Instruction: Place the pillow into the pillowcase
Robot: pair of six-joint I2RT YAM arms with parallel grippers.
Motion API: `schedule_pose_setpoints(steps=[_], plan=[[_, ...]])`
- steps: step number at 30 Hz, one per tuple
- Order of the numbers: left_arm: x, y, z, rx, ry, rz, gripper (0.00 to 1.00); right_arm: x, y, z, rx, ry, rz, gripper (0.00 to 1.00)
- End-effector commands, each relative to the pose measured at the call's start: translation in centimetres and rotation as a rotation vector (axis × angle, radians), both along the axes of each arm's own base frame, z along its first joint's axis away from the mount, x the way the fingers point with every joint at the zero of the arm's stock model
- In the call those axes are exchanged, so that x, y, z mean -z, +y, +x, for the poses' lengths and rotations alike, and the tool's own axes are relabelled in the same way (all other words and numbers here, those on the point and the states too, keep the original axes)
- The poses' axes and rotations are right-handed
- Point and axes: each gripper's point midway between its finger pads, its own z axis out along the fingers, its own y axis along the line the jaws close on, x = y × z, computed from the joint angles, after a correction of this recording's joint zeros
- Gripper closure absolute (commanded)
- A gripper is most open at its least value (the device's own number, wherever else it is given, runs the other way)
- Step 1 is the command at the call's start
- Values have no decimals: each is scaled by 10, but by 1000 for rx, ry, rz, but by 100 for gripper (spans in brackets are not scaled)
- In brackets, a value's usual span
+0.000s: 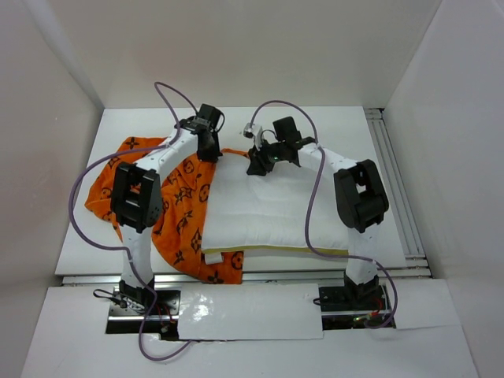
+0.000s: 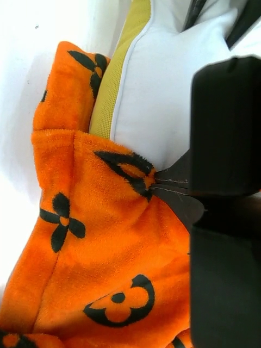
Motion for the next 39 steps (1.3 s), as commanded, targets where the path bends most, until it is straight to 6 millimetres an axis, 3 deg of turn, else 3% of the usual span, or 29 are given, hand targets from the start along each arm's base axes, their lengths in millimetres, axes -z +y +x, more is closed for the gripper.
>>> schedule_pose_setpoints(steps=[1, 3, 4, 8, 9, 12, 13, 14, 17, 20, 24, 25, 26, 29, 31, 32, 34, 35, 38, 39], plan=[[-18, -5, 1, 19, -65, 3, 100, -10, 11, -7, -13, -2, 43, 61], [-27, -2, 2, 8, -93, 11, 100, -21, 10, -1, 21, -46, 58, 67], [-27, -1, 3, 3, -96, 18, 100, -18, 9, 0, 47, -32, 60, 76], [-55, -7, 1, 30, -172, -16, 100, -25, 5, 2, 73, -39, 81, 87], [-66, -12, 5, 37, -216, -44, 100, -41, 9, 5, 68, -75, 115, 100], [-91, -25, -4, 95, -295, -82, 100, -44, 7, -3, 90, -75, 151, 100], [-103, -29, -6, 103, -325, -95, 100, -66, 8, -2, 95, -129, 193, 100], [-103, -29, -6, 110, -326, -89, 100, -62, 6, -11, 83, -129, 202, 100], [-114, -38, -7, 143, -349, -113, 100, -89, 7, -32, 14, -219, 298, 100], [-122, -57, -7, 203, -357, -133, 100, -102, 14, -44, -35, -226, 338, 100], [-132, -91, -12, 284, -370, -168, 100, -126, 22, -40, 14, -260, 398, 100], [-137, -101, -13, 310, -375, -190, 100, -144, 22, -28, 82, -292, 448, 100], [-141, -107, -16, 338, -372, -221, 100, -145, 19, -22, 128, -298, 461, 100], [-158, -129, -26, 407, -402, -285, 100, -156, 5, 22, 389, -280, 532, 100], [-166, -150, -37, 474, -418, -340, 100, -158, -19, 47, 540, -261, 599, 100], [-171, -151, -41, 486, -428, -355, 100, -165, -24, 54, 595, -220, 698, 100], [-173, -161, -47, 520, -427, -378, 100, -151, -47, 70, 712, -167, 761, 100], [-170, -167, -54, 539, -414, -384, 100, -159, -54, 72, 741, -162, 815, 100], [-145, -178, -61, 568, -343, -404, 100, -149, -69, 82, 847, -112, 859, 100], [-138, -181, -62, 582, -322, -413, 100, -137, -69, 87, 870, -93, 824, 100]])
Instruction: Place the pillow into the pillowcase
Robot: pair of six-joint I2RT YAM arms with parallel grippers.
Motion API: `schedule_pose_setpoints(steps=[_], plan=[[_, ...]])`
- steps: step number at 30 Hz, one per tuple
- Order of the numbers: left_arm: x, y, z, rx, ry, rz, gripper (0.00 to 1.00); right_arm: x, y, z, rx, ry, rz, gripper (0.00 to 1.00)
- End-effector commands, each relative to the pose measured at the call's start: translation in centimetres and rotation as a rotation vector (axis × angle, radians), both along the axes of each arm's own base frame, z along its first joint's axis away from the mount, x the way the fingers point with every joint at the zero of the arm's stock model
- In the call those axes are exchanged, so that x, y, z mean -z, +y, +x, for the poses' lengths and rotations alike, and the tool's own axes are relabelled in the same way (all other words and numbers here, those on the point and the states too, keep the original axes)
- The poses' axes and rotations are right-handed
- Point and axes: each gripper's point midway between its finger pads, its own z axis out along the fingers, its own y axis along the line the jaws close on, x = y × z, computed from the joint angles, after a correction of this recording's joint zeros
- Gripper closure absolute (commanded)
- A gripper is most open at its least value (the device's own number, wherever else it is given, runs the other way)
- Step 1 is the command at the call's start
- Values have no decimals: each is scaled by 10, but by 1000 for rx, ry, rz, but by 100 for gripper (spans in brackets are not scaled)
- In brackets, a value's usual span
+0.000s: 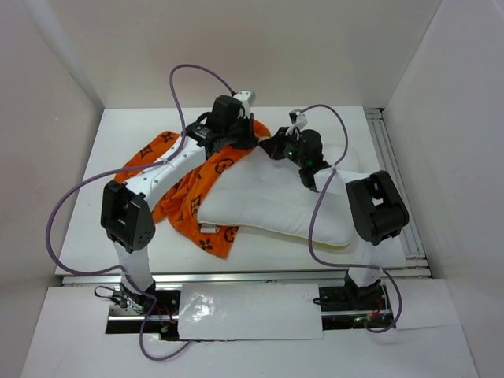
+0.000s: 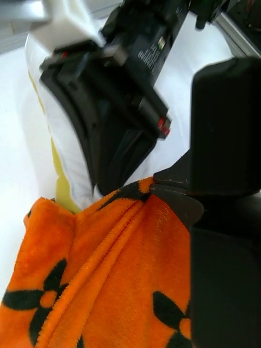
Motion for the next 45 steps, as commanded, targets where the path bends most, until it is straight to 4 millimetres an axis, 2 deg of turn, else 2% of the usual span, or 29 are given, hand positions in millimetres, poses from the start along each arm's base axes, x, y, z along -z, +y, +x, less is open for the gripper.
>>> schedule_pose_setpoints(steps=[1, 2, 3, 5, 6, 7, 8, 9, 11, 15, 16, 17, 18, 19, 20, 21, 22, 23, 24, 25, 26, 29, 30, 32, 34, 37, 39, 41, 45], plan=[[3, -51, -35, 207, 75, -114, 100, -58, -28, 44, 233, -130, 173, 100], [19, -54, -29, 206, 101, -100, 100, -56, -32, 50, 243, -132, 150, 100], [12, -57, -20, 192, 85, -98, 100, -41, -30, 51, 232, -83, 110, 100], [39, -52, -11, 132, 170, -18, 83, -35, -43, 57, 257, -55, 85, 76], [21, -54, -3, 120, 139, -25, 71, -31, -49, 57, 267, -30, 73, 64], [17, -51, -3, 120, 128, -10, 33, -26, -61, 56, 290, -13, 75, 55], [17, -50, -1, 111, 124, -5, 24, -23, -65, 52, 279, -5, 73, 48], [4, -49, -2, 112, 94, -23, 20, -30, -68, 47, 257, -24, 82, 48], [-2, -47, -5, 119, 66, -30, 5, -33, -84, 45, 277, -33, 85, 44], [-22, -32, -14, 81, 28, -35, 2, -41, -107, 38, 307, -26, 9, 34], [-15, -26, -20, 65, 48, -23, 2, -49, -108, 30, 295, -34, -29, 28], [-28, -17, -25, 36, 27, -30, 0, -55, -112, 28, 286, -83, -108, 6], [-28, -11, -30, 15, 29, -27, 0, -55, -106, 21, 254, -94, -156, 0], [-29, -4, -35, -13, 32, -25, 0, -62, -102, 17, 232, -118, -203, 0], [-6, 7, -45, -50, 85, -3, 0, -56, -104, 8, 254, -59, -259, 0], [-19, 22, -52, -106, 57, -7, 0, -67, -91, 2, 235, -73, -288, 0], [-15, 32, -58, -143, 66, -3, 0, -59, -82, -4, 202, -62, -326, 0], [13, 45, -72, -176, 123, 38, 0, -61, -71, -15, 159, -60, -346, 0], [19, 56, -81, -225, 147, 39, 0, -55, -49, -31, 82, -81, -388, 0], [10, 66, -93, -247, 133, 15, 0, -51, -39, -42, 37, -91, -409, 0], [34, 78, -108, -290, 195, 38, 0, -45, -22, -63, -19, -111, -454, 0], [48, 107, -133, -378, 248, 46, 3, -34, -1, -92, -89, -131, -547, 0], [68, 117, -147, -408, 298, 72, 5, -25, 2, -105, -124, -118, -587, 0], [92, 145, -166, -498, 358, 115, 9, -12, 30, -145, -226, -140, -628, 0], [105, 155, -180, -531, 391, 127, 11, -6, 38, -162, -254, -148, -639, 0], [121, 169, -189, -575, 396, 120, 11, 1, 50, -183, -333, -169, -659, 0], [135, 173, -186, -592, 398, 90, 11, 20, 65, -196, -411, -155, -684, 0], [144, 175, -182, -594, 417, 68, 11, 39, 72, -197, -423, -135, -731, 0], [159, 166, -173, -558, 429, 52, 11, 50, 78, -183, -353, -154, -803, 0]])
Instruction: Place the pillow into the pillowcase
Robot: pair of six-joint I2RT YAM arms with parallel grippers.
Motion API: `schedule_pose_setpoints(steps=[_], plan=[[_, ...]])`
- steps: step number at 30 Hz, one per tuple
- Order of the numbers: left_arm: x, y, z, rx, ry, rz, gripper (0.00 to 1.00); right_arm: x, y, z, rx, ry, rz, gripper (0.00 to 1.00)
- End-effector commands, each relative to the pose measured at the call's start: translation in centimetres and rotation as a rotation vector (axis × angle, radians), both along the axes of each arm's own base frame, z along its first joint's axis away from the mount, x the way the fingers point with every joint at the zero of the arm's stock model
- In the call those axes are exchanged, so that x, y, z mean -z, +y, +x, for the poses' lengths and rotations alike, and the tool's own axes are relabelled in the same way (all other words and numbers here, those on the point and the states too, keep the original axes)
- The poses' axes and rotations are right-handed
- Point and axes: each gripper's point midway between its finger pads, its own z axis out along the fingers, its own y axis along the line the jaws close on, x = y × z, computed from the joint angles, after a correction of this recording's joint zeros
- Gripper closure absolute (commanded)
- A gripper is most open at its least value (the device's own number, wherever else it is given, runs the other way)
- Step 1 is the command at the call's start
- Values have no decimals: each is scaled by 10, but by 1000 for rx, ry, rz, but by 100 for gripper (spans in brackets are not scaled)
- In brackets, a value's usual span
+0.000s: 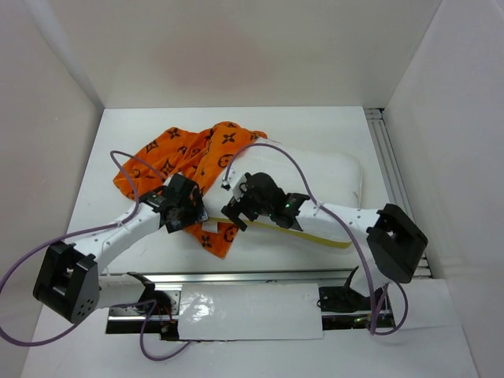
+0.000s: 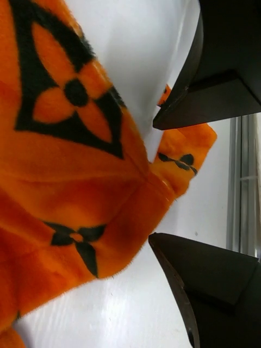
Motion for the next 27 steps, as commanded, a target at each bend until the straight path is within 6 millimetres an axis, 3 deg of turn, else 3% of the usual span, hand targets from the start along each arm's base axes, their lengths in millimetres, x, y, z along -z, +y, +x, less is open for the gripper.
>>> schedule_pose_setpoints(steps=[1, 7, 8, 11, 12, 13, 14, 15, 16, 17, 20, 23, 27], plan=[[-3, -17, 23, 4, -70, -72, 11, -4, 4, 18, 35, -91, -35, 0], [27, -8, 9, -13, 5, -31, 34, 38, 9, 23, 29, -51, -111, 0], [28, -7, 11, -22, -3, -35, 42, 42, 10, 25, 28, -47, -117, 3], [37, -9, 7, -13, 28, -39, 52, 51, 13, 38, 84, -70, -112, 11], [37, -9, 7, -13, 28, -39, 56, 41, 16, 47, 123, -107, -75, 30], [37, -7, 8, -17, 24, -32, 61, 35, 17, 52, 171, -112, -40, 43], [41, -5, 3, -18, 42, -23, 75, 35, 12, 57, 214, -129, -35, 54], [37, -5, 4, -18, 29, -30, 87, 22, 11, 67, 260, -158, 7, 65], [39, -3, -1, -28, 52, -23, 100, 15, 10, 70, 311, -151, 50, 85], [32, -6, 0, -18, 25, -37, 100, 10, 7, 72, 342, -150, 68, 100], [13, -15, -2, 10, -19, -37, 100, -24, 13, 81, 381, -163, 178, 100], [-26, -33, 3, 61, -119, -87, 100, -44, 32, 77, 335, -169, 225, 100], [-80, -56, 1, 122, -224, -187, 100, -40, 51, 70, 308, -181, 205, 100]])
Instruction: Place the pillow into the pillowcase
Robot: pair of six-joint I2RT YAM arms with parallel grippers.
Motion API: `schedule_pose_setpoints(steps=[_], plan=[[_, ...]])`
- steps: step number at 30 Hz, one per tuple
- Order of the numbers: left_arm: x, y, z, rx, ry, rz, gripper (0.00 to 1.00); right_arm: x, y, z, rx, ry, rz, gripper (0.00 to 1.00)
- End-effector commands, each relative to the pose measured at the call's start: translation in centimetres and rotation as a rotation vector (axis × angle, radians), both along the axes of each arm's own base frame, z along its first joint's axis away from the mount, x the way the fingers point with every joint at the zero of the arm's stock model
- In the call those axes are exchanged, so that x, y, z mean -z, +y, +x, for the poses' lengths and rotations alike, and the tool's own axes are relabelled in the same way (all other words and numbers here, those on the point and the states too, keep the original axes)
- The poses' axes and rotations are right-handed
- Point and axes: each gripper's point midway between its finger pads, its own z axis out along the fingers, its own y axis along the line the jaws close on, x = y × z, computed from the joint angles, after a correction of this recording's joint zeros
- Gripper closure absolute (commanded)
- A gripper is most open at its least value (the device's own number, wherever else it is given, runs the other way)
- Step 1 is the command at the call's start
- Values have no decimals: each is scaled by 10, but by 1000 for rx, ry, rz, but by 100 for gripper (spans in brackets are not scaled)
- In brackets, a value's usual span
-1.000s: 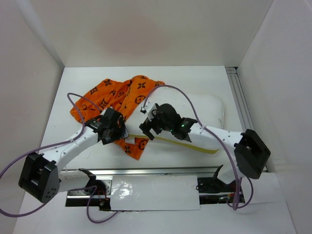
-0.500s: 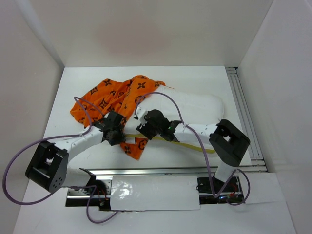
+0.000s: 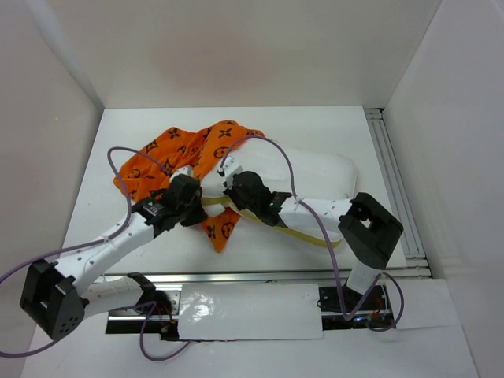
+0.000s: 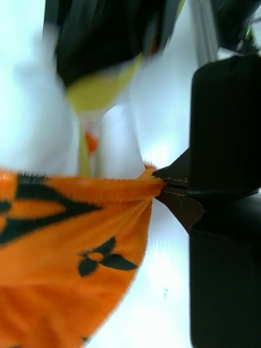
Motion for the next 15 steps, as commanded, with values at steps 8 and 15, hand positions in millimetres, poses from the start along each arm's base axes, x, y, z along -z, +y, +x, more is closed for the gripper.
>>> schedule_pose_setpoints(steps=[8, 15], plan=[[-50, -52, -22, 127, -54, -77, 100, -139, 49, 64, 238, -108, 292, 100], [-43, -113, -45, 284, -30, -92, 100, -122, 59, 74, 215, -13, 313, 100]])
